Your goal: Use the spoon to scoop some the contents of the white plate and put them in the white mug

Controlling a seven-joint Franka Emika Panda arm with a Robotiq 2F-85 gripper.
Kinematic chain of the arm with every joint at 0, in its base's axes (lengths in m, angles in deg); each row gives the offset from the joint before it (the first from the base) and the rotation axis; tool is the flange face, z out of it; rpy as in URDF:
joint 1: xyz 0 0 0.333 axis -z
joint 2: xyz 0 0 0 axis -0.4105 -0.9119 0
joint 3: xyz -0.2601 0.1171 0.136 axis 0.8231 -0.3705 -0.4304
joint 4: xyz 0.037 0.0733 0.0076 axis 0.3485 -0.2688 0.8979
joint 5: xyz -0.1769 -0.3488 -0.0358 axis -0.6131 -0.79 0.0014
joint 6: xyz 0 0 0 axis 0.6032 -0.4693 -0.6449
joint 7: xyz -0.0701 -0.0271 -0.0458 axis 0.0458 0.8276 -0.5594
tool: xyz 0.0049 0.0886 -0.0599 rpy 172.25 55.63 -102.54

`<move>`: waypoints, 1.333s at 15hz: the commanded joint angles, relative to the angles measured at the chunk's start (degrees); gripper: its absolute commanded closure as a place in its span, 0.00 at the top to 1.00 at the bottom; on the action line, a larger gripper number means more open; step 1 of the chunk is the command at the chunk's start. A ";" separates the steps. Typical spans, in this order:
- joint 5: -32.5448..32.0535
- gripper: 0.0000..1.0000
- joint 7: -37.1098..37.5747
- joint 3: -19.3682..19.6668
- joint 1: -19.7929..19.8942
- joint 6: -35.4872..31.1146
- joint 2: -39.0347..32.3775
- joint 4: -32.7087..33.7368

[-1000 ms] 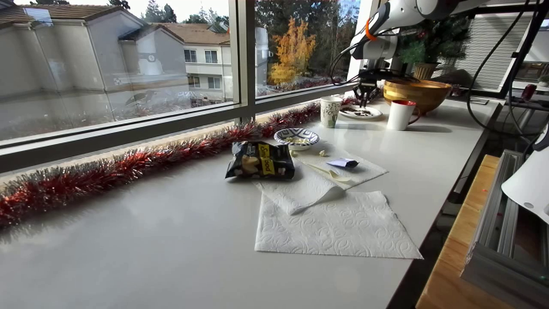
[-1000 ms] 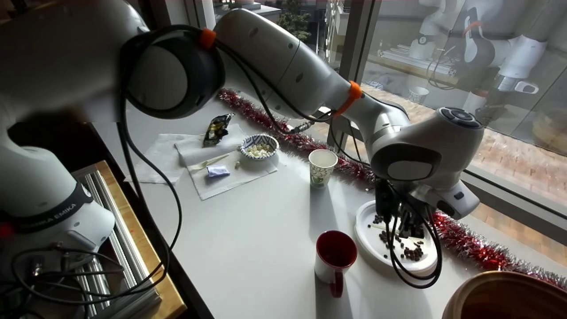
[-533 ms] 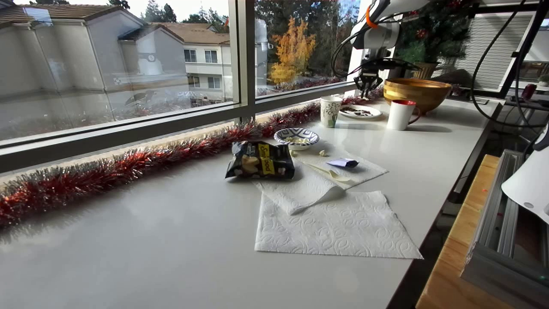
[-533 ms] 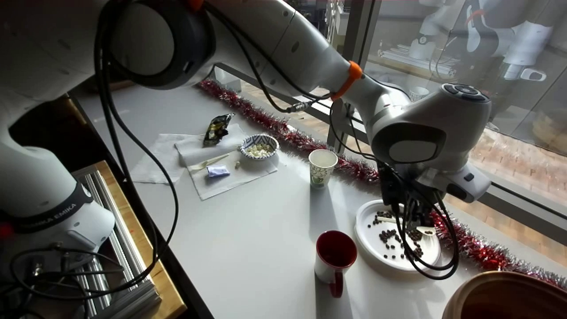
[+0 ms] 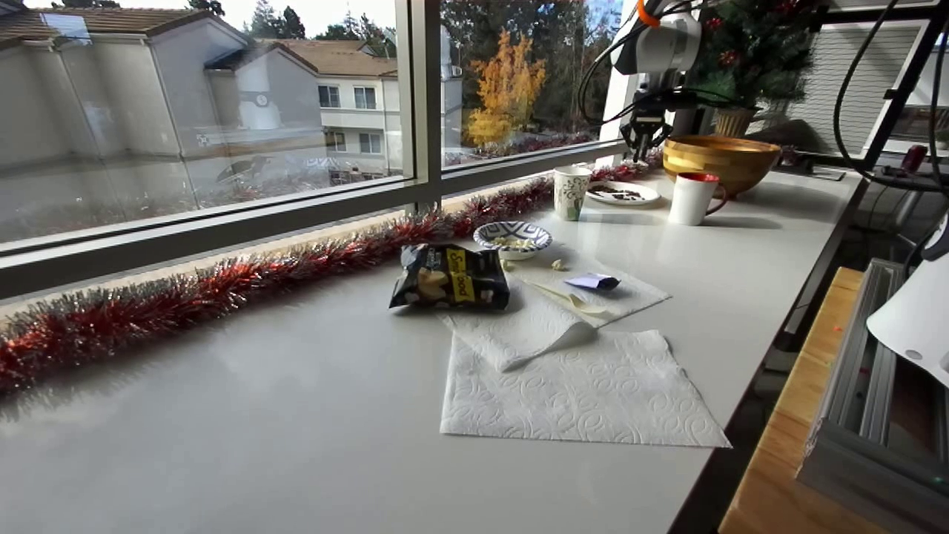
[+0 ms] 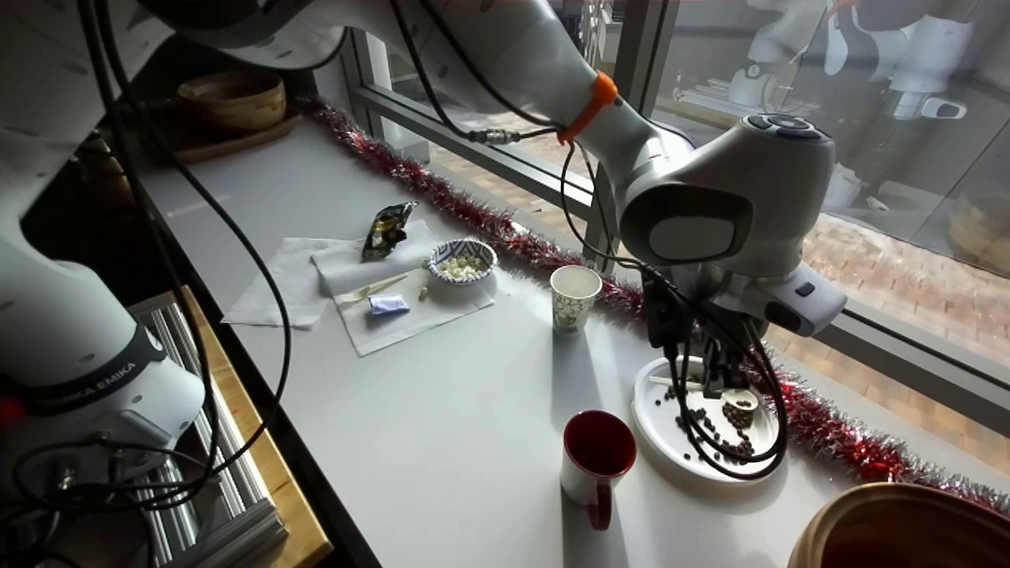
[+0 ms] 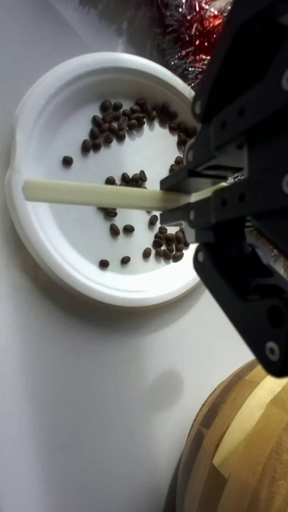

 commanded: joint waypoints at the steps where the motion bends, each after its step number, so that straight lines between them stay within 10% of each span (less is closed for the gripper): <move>1: -0.46 0.04 -1.66 2.02 -5.22 -4.21 9.13 -13.91; 11: -13.31 0.04 3.89 -1.60 -3.88 -13.17 30.50 -41.19; 20: -27.63 0.04 15.82 5.11 -2.92 -16.20 46.18 -59.17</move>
